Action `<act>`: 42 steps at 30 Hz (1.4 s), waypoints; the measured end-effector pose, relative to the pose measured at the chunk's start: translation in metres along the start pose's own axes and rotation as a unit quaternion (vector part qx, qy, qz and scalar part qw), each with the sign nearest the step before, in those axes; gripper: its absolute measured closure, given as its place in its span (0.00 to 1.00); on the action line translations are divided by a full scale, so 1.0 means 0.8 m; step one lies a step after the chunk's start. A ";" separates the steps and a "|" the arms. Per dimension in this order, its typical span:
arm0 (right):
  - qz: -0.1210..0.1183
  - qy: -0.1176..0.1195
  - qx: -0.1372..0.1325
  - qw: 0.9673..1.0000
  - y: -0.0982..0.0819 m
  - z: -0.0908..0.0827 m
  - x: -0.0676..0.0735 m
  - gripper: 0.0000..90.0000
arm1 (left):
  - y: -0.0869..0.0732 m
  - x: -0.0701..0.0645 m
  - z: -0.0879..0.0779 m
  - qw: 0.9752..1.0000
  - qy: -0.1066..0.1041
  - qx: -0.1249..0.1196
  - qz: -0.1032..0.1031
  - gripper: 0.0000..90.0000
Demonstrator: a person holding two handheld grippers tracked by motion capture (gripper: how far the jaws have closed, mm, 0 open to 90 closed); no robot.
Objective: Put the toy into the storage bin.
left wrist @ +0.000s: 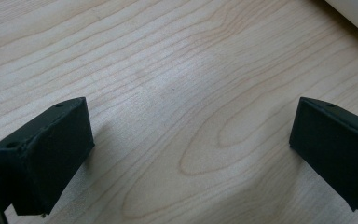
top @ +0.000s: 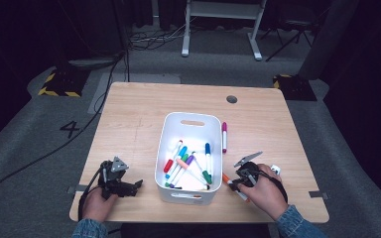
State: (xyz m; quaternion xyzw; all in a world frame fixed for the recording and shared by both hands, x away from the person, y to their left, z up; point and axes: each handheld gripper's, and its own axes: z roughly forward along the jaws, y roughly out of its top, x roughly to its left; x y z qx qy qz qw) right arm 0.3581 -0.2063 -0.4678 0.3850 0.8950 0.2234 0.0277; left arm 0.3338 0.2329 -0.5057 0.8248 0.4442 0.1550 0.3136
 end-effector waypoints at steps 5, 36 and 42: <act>0.009 0.002 -0.010 1.000 -0.001 -0.012 -0.002 0.86 | 0.000 0.000 0.000 1.000 0.000 0.000 0.000 0.00; 0.026 0.040 -0.102 0.994 -0.001 -0.105 0.005 0.86 | 0.000 -0.002 0.001 1.000 0.006 -0.001 -0.007 0.00; 0.020 0.040 -0.121 0.992 0.003 -0.128 0.008 0.86 | 0.000 -0.002 0.001 1.000 0.005 -0.001 -0.007 0.00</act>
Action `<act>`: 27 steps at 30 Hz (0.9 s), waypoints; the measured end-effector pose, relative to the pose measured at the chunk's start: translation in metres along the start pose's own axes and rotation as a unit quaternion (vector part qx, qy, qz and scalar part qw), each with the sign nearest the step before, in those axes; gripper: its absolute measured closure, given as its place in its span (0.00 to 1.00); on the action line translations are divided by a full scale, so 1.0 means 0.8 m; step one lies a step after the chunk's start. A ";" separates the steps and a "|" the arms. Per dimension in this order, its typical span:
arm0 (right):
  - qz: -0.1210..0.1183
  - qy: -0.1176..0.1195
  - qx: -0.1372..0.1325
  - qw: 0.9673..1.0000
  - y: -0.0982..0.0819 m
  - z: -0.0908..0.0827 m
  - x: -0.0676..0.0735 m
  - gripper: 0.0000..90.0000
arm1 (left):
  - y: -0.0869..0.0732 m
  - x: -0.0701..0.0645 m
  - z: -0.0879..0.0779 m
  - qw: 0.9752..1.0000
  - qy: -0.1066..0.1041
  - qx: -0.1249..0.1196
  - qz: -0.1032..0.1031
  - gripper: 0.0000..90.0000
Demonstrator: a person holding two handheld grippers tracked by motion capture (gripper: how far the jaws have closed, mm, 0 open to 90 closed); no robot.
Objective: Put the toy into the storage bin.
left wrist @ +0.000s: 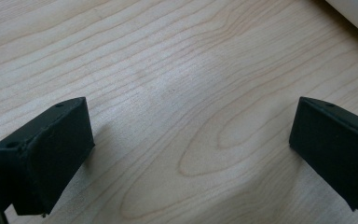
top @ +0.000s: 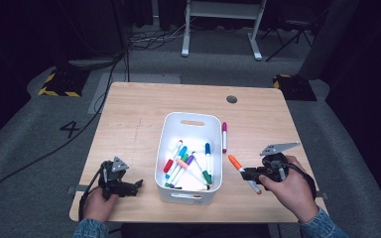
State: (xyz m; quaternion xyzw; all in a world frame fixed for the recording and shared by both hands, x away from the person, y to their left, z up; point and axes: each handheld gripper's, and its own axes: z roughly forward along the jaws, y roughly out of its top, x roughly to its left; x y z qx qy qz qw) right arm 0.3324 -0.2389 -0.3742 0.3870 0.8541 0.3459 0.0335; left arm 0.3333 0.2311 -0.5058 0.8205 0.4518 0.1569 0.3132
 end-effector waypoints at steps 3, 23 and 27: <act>-0.002 0.001 -0.008 1.000 0.004 -0.008 0.003 0.86 | 0.000 0.000 0.000 1.000 0.000 0.000 0.000 0.00; -0.025 0.020 -0.037 0.999 0.035 -0.033 0.022 0.86 | 0.001 0.001 0.000 1.000 -0.002 0.000 0.003 0.00; -0.028 0.022 -0.036 0.999 0.040 -0.032 0.025 0.86 | 0.001 0.001 0.000 1.000 -0.001 0.000 0.003 0.00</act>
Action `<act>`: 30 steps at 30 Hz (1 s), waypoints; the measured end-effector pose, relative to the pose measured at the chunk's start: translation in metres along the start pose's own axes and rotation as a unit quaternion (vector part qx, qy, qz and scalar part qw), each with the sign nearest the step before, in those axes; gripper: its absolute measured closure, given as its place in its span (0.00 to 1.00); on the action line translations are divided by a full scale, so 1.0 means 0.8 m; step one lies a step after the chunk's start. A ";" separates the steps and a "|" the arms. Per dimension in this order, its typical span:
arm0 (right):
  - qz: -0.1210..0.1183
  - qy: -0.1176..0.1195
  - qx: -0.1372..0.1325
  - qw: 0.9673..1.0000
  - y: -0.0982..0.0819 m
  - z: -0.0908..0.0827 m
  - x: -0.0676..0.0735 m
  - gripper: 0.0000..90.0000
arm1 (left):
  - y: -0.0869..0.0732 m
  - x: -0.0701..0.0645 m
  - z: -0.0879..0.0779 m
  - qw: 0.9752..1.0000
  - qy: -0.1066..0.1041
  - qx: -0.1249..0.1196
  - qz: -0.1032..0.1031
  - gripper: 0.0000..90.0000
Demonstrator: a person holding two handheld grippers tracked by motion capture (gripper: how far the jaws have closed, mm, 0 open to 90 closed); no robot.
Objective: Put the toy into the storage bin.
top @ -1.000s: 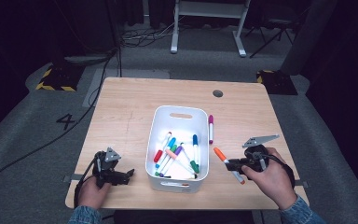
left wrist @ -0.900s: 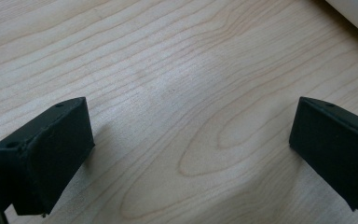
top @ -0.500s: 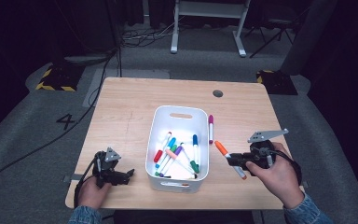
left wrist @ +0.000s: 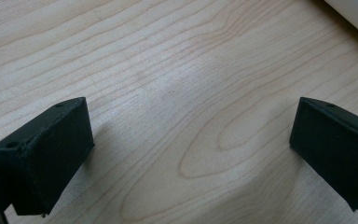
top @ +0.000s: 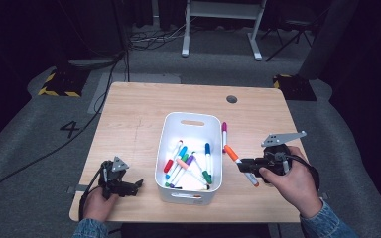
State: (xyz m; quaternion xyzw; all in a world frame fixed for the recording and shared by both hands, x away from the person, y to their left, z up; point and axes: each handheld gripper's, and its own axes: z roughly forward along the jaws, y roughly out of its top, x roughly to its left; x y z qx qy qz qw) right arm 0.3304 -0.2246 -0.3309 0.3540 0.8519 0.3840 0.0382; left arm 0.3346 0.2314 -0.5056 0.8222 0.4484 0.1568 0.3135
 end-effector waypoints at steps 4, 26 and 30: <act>-0.005 0.005 0.000 1.000 0.005 0.003 0.004 0.86 | 0.000 0.000 0.000 1.000 -0.001 0.001 0.000 0.00; -0.041 0.041 0.007 0.998 0.048 0.031 0.033 0.86 | 0.000 0.000 0.000 1.000 -0.001 0.001 0.004 0.00; -0.041 0.050 0.007 0.998 0.057 0.039 0.040 0.86 | 0.000 0.000 0.000 1.000 -0.001 0.001 0.003 0.00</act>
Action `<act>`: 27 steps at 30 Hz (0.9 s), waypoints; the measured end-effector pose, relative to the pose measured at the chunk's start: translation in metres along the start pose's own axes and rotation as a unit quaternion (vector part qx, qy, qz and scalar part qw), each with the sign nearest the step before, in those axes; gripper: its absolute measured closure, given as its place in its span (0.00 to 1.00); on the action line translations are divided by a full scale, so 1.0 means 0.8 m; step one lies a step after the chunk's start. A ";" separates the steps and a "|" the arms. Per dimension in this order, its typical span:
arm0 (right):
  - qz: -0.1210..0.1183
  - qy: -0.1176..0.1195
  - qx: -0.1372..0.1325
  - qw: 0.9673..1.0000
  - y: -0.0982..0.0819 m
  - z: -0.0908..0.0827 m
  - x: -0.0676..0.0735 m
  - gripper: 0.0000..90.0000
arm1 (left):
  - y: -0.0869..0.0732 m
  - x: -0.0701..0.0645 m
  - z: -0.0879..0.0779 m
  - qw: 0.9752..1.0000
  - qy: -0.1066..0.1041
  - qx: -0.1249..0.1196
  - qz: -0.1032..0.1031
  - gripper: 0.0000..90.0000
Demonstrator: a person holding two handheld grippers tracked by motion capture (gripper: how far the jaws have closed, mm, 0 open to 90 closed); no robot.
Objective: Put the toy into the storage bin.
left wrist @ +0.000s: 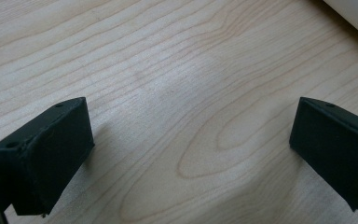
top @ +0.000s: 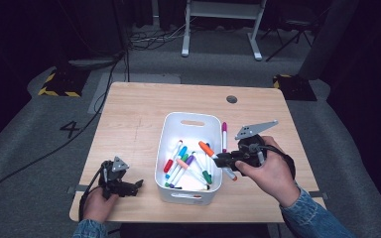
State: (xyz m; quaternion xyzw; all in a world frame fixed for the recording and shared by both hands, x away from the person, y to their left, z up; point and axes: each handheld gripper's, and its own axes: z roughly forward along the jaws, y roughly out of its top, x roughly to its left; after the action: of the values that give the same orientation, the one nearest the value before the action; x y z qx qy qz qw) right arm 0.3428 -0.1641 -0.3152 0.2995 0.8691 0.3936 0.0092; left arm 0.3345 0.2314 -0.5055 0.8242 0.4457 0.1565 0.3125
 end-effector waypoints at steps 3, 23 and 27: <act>-0.003 0.008 0.002 1.000 0.006 0.007 0.005 0.86 | 0.000 0.000 0.000 1.000 0.000 0.000 0.000 0.00; -0.012 0.033 0.028 0.999 0.012 0.061 0.018 0.86 | 0.000 0.000 0.000 1.000 0.000 -0.001 0.000 0.00; -0.018 0.031 0.039 0.999 0.008 0.065 0.015 0.86 | 0.000 0.000 0.000 1.000 0.000 0.000 0.000 0.00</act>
State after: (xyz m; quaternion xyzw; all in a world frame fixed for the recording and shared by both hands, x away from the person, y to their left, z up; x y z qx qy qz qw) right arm 0.3495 -0.1186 -0.3440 0.2716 0.8888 0.3686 -0.0221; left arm 0.3345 0.2313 -0.5055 0.8239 0.4457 0.1571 0.3127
